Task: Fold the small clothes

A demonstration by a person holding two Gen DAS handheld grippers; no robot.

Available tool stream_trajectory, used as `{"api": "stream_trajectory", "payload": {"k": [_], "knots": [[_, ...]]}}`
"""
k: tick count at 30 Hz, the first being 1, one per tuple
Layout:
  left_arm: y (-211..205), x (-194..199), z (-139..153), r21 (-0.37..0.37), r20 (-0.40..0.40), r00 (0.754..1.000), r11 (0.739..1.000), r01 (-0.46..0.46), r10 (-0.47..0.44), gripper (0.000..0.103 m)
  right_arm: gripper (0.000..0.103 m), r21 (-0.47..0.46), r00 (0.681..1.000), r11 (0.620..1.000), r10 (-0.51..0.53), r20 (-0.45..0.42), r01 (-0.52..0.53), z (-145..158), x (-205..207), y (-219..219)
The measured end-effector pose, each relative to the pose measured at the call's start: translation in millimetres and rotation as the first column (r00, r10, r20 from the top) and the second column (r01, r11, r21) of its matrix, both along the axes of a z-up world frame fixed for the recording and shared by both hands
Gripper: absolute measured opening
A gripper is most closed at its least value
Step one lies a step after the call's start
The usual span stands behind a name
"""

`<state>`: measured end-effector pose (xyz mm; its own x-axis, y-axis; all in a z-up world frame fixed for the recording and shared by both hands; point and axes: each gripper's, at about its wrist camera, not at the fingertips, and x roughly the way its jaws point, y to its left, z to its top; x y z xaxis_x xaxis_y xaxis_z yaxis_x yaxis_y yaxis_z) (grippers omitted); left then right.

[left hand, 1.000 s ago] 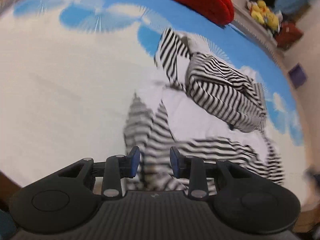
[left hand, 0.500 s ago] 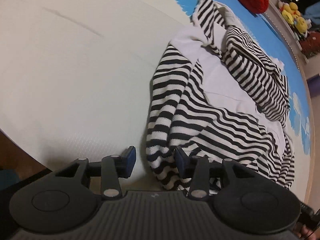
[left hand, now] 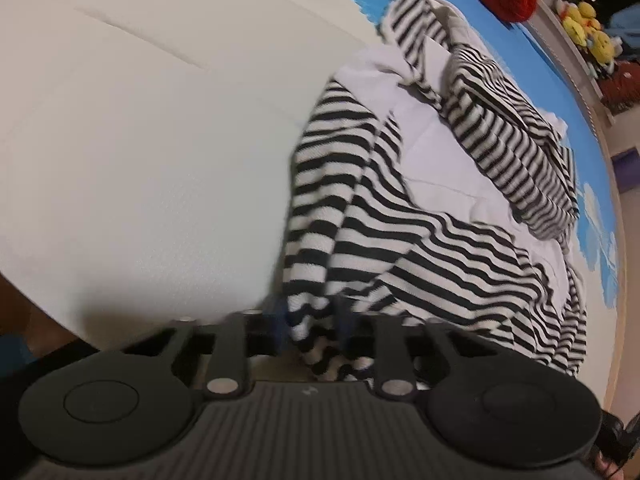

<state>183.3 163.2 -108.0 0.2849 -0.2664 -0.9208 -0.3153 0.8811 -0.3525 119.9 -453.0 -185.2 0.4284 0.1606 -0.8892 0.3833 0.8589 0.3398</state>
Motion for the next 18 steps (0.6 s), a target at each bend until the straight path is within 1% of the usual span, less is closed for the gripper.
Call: {"api": "stream_trajectory", "payload": {"k": [1, 3, 5, 7, 9, 10, 12, 13, 14, 15, 16, 18], "knots": [[-2.1, 0.1, 1.1, -0.002, 0.01, 1.0, 1.0, 0.015, -0.015, 0.005, 0.003, 0.001, 1.0, 1.0, 0.001, 0.009, -0.001, 1.2, 0.0, 0.2], [-4.6, -0.6, 5.0, 0.006, 0.031, 0.999, 1.0, 0.029, -0.03, 0.005, 0.002, 0.003, 1.0, 1.0, -0.004, 0.025, 0.004, 4.0, -1.1, -0.7], [-3.5, -2.0, 6.8, -0.002, 0.036, 0.999, 1.0, 0.019, -0.019, 0.005, 0.002, 0.006, 0.999, 1.0, -0.014, 0.037, 0.014, 6.0, -2.7, -2.9], [-1.5, -2.0, 5.6, 0.001, 0.025, 1.0, 1.0, 0.005, -0.005, 0.01, 0.002, 0.008, 0.999, 1.0, -0.017, 0.03, 0.017, 4.7, -3.0, -3.9], [0.5, -2.0, 2.8, 0.006, 0.007, 1.0, 1.0, -0.01, 0.01, 0.024, 0.007, 0.007, 1.0, 1.0, -0.02, 0.013, 0.02, 2.2, -2.7, -3.6], [0.2, -1.8, 0.9, 0.008, -0.004, 1.0, 1.0, -0.007, 0.007, 0.025, 0.008, 0.008, 1.0, 1.0, -0.02, 0.004, 0.02, 0.7, -2.3, -2.9], [-2.3, -0.9, -1.9, 0.019, -0.013, 1.0, 1.0, 0.013, -0.013, 0.025, 0.017, 0.007, 1.0, 1.0, -0.005, -0.011, 0.005, -2.4, -1.3, 0.1], [-3.7, -0.5, -3.3, 0.027, -0.013, 1.0, 0.999, 0.023, -0.023, 0.025, 0.017, -0.004, 1.0, 1.0, 0.003, -0.01, -0.003, -2.7, -0.7, 1.9], [-4.8, -0.2, -4.6, 0.032, -0.014, 0.999, 0.999, 0.03, -0.03, 0.017, 0.017, -0.011, 1.0, 1.0, 0.011, -0.009, -0.011, -2.8, 0.0, 3.3], [-5.8, -0.1, -4.7, 0.027, -0.009, 0.999, 0.999, 0.036, -0.036, 0.004, 0.014, -0.011, 1.0, 1.0, 0.016, -0.008, -0.016, -2.8, 0.6, 4.0], [-6.8, -0.7, -2.6, 0.022, 0.003, 0.999, 0.999, 0.043, -0.043, 0.004, 0.003, -0.012, 1.0, 1.0, 0.019, 0.001, -0.019, -1.2, 0.7, 4.5], [-8.9, -3.6, 9.9, 0.028, 0.047, 0.997, 0.998, 0.059, -0.061, 0.003, 0.002, -0.016, 0.999, 1.0, 0.011, 0.037, -0.011, 8.6, -1.4, 3.6]]}}
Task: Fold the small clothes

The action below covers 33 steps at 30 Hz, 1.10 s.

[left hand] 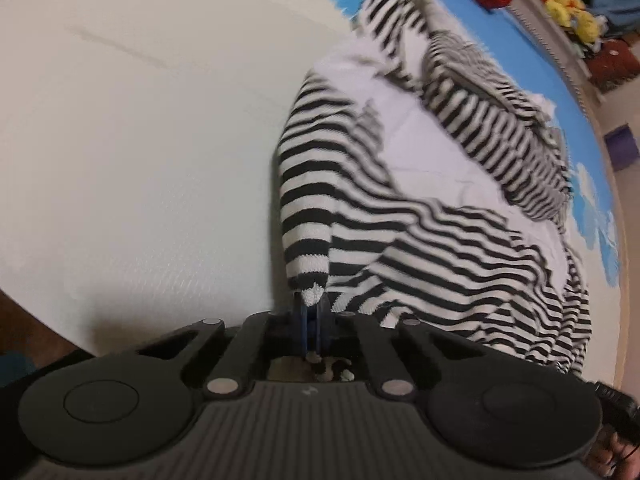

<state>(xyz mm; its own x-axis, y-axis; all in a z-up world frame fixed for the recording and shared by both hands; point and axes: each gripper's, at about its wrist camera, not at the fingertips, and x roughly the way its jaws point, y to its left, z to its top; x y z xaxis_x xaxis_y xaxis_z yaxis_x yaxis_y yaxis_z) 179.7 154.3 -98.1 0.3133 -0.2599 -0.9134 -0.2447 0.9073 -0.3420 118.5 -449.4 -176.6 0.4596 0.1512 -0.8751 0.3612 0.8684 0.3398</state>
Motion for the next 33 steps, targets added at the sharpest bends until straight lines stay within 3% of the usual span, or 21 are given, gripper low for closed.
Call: {"api": "stream_trajectory", "payload": {"k": [3, 9, 14, 17, 19, 22, 25, 28, 29, 31, 33], "knots": [[1.8, -7.8, 30.8, -0.03, 0.095, 0.995, 0.999, 0.027, -0.024, 0.003, 0.001, 0.075, 0.995, 0.997, -0.033, 0.097, 0.025, 28.6, -8.1, -10.9], [18.0, -43.0, 113.2, -0.091, 0.308, 0.949, 0.991, 0.099, -0.066, 0.003, 0.001, 0.186, 0.947, 0.982, -0.063, 0.316, 0.003, 106.5, -50.5, -36.1], [41.5, -85.8, 176.4, -0.201, 0.428, 0.901, 0.966, 0.164, -0.063, 0.003, 0.001, 0.262, 0.882, 0.964, -0.079, 0.465, -0.051, 172.0, -108.8, -56.7], [49.7, -96.9, 199.6, -0.238, 0.478, 0.877, 0.954, 0.183, -0.049, 0.003, 0.0, 0.29, 0.839, 0.954, -0.103, 0.534, -0.068, 203.2, -136.9, -64.9], [53.3, -86.4, 196.6, -0.278, 0.461, 0.887, 0.948, 0.158, -0.013, 0.003, 0.0, 0.292, 0.83, 0.954, -0.112, 0.546, -0.063, 210.4, -139.6, -65.8], [48.2, -47.8, 177.8, -0.278, 0.41, 0.912, 0.952, 0.127, -0.002, 0.003, 0.0, 0.291, 0.854, 0.956, -0.123, 0.506, -0.035, 202.7, -107.0, -61.3], [40.4, 17.4, 152.7, -0.257, 0.35, 0.937, 0.963, 0.084, 0.012, 0.003, 0.0, 0.278, 0.897, 0.96, -0.151, 0.416, 0.033, 182.5, -41.7, -55.6], [34.7, 100.1, 120.3, -0.254, 0.298, 0.953, 0.967, 0.025, 0.054, 0.004, 0.001, 0.275, 0.915, 0.956, -0.195, 0.354, 0.097, 157.6, 46.3, -59.0], [36.8, 127.4, 104.8, -0.277, 0.27, 0.96, 0.961, 0.001, 0.077, 0.011, 0.001, 0.294, 0.916, 0.948, -0.221, 0.335, 0.121, 144.8, 78.4, -62.2], [47.5, 167.2, 73.5, -0.31, 0.179, 0.967, 0.943, -0.118, 0.18, 0.012, 0.008, 0.256, 0.922, 0.952, -0.242, 0.303, 0.166, 119.9, 133.6, -67.8], [57.5, 178.0, 57.7, -0.297, 0.187, 0.954, 0.939, -0.174, 0.235, 0.025, 0.018, 0.195, 0.916, 0.946, -0.304, 0.263, 0.258, 102.1, 153.3, -72.9]]}}
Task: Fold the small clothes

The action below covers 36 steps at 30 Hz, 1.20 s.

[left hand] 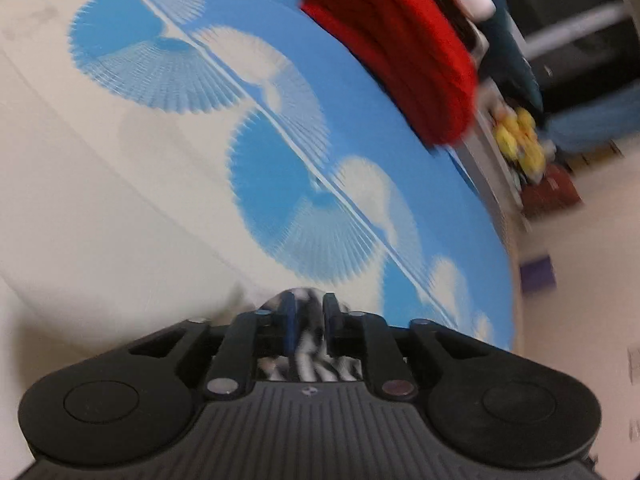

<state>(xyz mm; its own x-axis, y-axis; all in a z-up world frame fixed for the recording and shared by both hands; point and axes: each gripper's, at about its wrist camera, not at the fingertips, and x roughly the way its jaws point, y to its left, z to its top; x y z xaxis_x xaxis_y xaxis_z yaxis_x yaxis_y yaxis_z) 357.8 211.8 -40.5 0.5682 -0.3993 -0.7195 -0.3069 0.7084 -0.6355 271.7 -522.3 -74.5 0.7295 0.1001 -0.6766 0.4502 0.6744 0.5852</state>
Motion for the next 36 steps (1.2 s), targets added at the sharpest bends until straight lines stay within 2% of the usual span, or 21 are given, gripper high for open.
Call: {"api": "stream_trajectory", "payload": {"k": [2, 4, 6, 8, 10, 11, 13, 17, 19, 20, 21, 22, 23, 26, 27, 28, 30, 31, 32, 33, 36], "knots": [[2.7, -1.6, -12.1, 0.004, 0.004, 0.999, 0.999, 0.032, -0.032, 0.032, 0.026, -0.036, 0.999, 0.999, -0.006, 0.038, 0.007, -14.8, 1.7, -1.7], [-5.3, 3.8, -13.5, 0.102, -0.014, 0.995, 0.99, 0.101, -0.1, 0.035, 0.036, -0.071, 0.998, 0.997, 0.046, 0.042, -0.042, -37.9, -5.5, 1.9], [-14.8, 11.2, -14.1, 0.221, 0.008, 0.987, 0.962, 0.158, -0.164, 0.052, 0.037, -0.101, 0.989, 0.987, 0.116, -0.088, -0.125, -62.5, 1.0, 8.8], [-22.0, 16.8, -26.5, 0.265, -0.011, 0.982, 0.946, 0.185, -0.189, 0.055, 0.038, -0.15, 0.979, 0.969, 0.185, -0.084, -0.196, -70.0, 14.4, 18.2], [-30.6, 19.1, -46.3, 0.259, -0.07, 0.974, 0.939, 0.226, -0.215, 0.055, 0.052, -0.228, 0.96, 0.934, 0.252, -0.123, -0.275, -76.6, 24.9, 31.6], [-35.9, 21.9, -53.6, 0.265, -0.096, 0.969, 0.932, 0.247, -0.229, 0.055, 0.053, -0.255, 0.951, 0.919, 0.269, -0.153, -0.301, -82.5, 29.0, 38.0], [-45.5, 23.8, -61.9, 0.297, -0.109, 0.963, 0.916, 0.27, -0.248, 0.055, 0.053, -0.251, 0.927, 0.901, 0.303, -0.223, -0.355, -98.0, 37.5, 48.8], [-54.1, 28.2, -71.9, 0.323, -0.117, 0.958, 0.903, 0.285, -0.261, 0.055, 0.047, -0.252, 0.903, 0.878, 0.343, -0.258, -0.406, -110.2, 41.9, 61.4], [-55.8, 30.0, -74.9, 0.318, -0.122, 0.961, 0.908, 0.273, -0.247, 0.054, 0.026, -0.254, 0.9, 0.875, 0.346, -0.265, -0.412, -111.5, 41.1, 64.9], [-56.5, 31.2, -76.9, 0.316, -0.119, 0.963, 0.91, 0.269, -0.243, 0.053, 0.021, -0.259, 0.901, 0.874, 0.344, -0.265, -0.411, -112.0, 40.4, 65.9], [-57.9, 32.4, -77.5, 0.312, -0.118, 0.963, 0.911, 0.268, -0.243, 0.042, 0.009, -0.267, 0.903, 0.873, 0.341, -0.263, -0.408, -111.3, 39.1, 66.3], [-59.5, 32.6, -77.9, 0.302, -0.113, 0.96, 0.912, 0.278, -0.255, 0.026, 0.003, -0.267, 0.909, 0.878, 0.333, -0.251, -0.396, -108.8, 37.6, 64.9], [-61.4, 32.7, -76.2, 0.298, -0.104, 0.958, 0.911, 0.285, -0.266, 0.009, 0.003, -0.263, 0.923, 0.893, 0.311, -0.228, -0.366, -104.3, 36.5, 60.4], [-62.6, 30.5, -49.8, 0.336, 0.011, 0.97, 0.914, 0.226, -0.244, 0.008, 0.002, -0.3, 0.981, 0.935, 0.174, -0.083, -0.191, -78.1, 27.7, 44.8], [-63.8, 29.4, -40.9, 0.349, 0.055, 0.969, 0.914, 0.206, -0.239, 0.004, 0.002, -0.3, 0.988, 0.941, 0.15, -0.045, -0.157, -71.8, 26.8, 40.7], [-67.5, 28.6, -33.9, 0.392, 0.081, 0.966, 0.899, 0.194, -0.244, 0.004, 0.002, -0.309, 0.989, 0.94, 0.14, -0.035, -0.144, -69.3, 28.1, 39.2], [-72.8, 28.6, -30.1, 0.445, 0.057, 0.965, 0.872, 0.205, -0.256, 0.013, 0.006, -0.314, 0.984, 0.933, 0.157, -0.082, -0.175, -74.6, 33.4, 40.9], [-72.2, 28.9, -31.0, 0.433, 0.014, 0.965, 0.872, 0.229, -0.26, 0.021, 0.01, -0.299, 0.979, 0.934, 0.164, -0.124, -0.194, -78.4, 35.2, 41.4], [-70.2, 28.2, -32.2, 0.396, -0.025, 0.959, 0.878, 0.27, -0.283, 0.044, 0.013, -0.277, 0.972, 0.937, 0.172, -0.162, -0.212, -81.3, 34.3, 41.3], [-68.4, 24.6, -31.9, 0.37, -0.047, 0.95, 0.877, 0.305, -0.31, 0.053, 0.021, -0.263, 0.966, 0.938, 0.182, -0.186, -0.227, -81.6, 32.0, 40.4], [-62.1, 4.1, -24.6, 0.442, -0.118, 0.932, 0.823, 0.358, -0.342, 0.053, 0.042, -0.233, 0.949, 0.933, 0.223, -0.225, -0.274, -74.8, 10.0, 35.2]]}}
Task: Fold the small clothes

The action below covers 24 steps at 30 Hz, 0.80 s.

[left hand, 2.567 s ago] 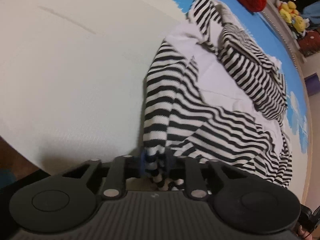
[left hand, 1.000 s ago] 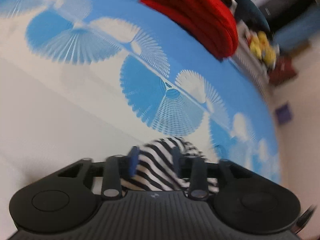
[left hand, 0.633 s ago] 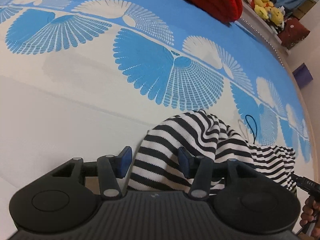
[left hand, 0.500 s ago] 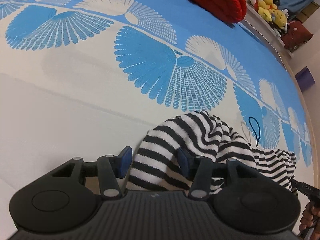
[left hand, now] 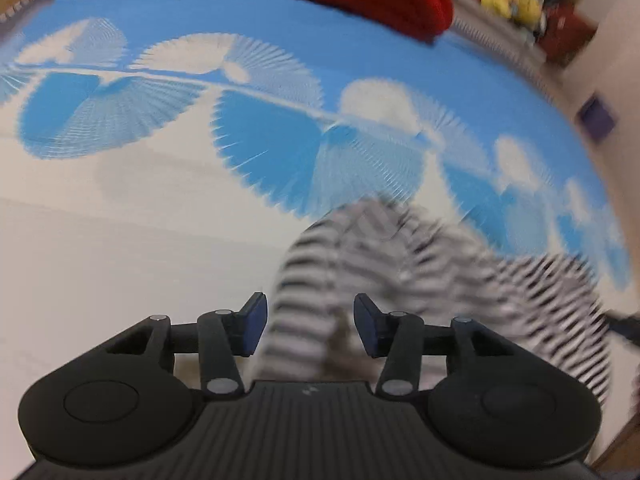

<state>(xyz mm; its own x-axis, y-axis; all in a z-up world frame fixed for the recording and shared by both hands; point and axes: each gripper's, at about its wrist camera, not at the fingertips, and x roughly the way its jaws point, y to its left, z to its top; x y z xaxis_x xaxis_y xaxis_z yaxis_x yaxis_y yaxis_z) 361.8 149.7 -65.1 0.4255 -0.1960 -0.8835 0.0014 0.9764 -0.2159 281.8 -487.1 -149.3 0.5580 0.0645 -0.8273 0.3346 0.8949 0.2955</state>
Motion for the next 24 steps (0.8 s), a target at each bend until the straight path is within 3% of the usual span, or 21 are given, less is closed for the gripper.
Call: {"api": "stream_trajectory", "payload": {"k": [1, 5, 10, 11, 12, 13, 16, 18, 20, 22, 24], "knots": [[6.2, -7.4, 0.6, -0.007, -0.021, 1.0, 1.0, -0.001, 0.001, 0.053, 0.049, 0.021, 1.0, 1.0, 0.021, -0.018, -0.021, 1.4, -9.4, -2.4], [29.2, -37.1, -17.4, -0.135, -0.171, 0.985, 0.991, 0.005, -0.028, 0.053, 0.055, 0.079, 0.983, 0.992, 0.11, -0.149, -0.099, -11.5, -51.9, -3.9], [22.5, -62.8, -57.3, -0.128, -0.292, 0.951, 0.99, 0.064, -0.099, 0.047, 0.055, 0.089, 0.949, 0.978, 0.207, -0.239, -0.191, -33.4, -80.6, 8.3], [21.1, -65.8, -59.9, -0.122, -0.287, 0.953, 0.99, 0.065, -0.098, 0.03, 0.054, 0.094, 0.945, 0.974, 0.223, -0.237, -0.207, -33.6, -82.0, 11.2], [21.3, -66.8, -57.8, -0.133, -0.274, 0.957, 0.989, 0.063, -0.097, 0.01, 0.035, 0.094, 0.947, 0.973, 0.229, -0.225, -0.213, -31.4, -82.4, 13.2], [22.9, -67.1, -49.4, -0.145, -0.245, 0.966, 0.988, 0.052, -0.087, 0.011, 0.007, 0.115, 0.951, 0.971, 0.228, -0.209, -0.208, -28.2, -81.8, 13.0], [32.8, -71.3, -10.7, -0.183, -0.103, 0.994, 0.983, 0.017, -0.036, 0.01, 0.007, 0.129, 0.994, 0.99, 0.074, -0.082, -0.063, 2.8, -84.6, -6.1], [34.5, -76.2, -1.3, -0.153, -0.069, 0.997, 0.988, 0.02, -0.031, 0.01, 0.006, 0.079, 1.0, 0.997, 0.016, -0.021, -0.014, 17.7, -87.3, -14.7], [30.6, -78.8, -17.8, -0.113, -0.144, 0.989, 0.994, 0.013, -0.03, 0.011, 0.006, 0.012, 0.997, 0.999, 0.044, -0.061, -0.044, 9.9, -85.1, -8.8], [19.1, -80.0, -40.2, -0.037, -0.257, 0.964, 0.997, 0.064, -0.071, 0.016, 0.007, 0.012, 0.983, 0.996, 0.089, -0.159, -0.088, -10.9, -82.9, 0.2], [17.0, -81.4, -42.6, 0.03, -0.282, 0.958, 0.998, 0.053, -0.042, 0.034, 0.01, 0.009, 0.971, 0.995, 0.102, -0.215, -0.102, -20.2, -81.8, 4.2]]}}
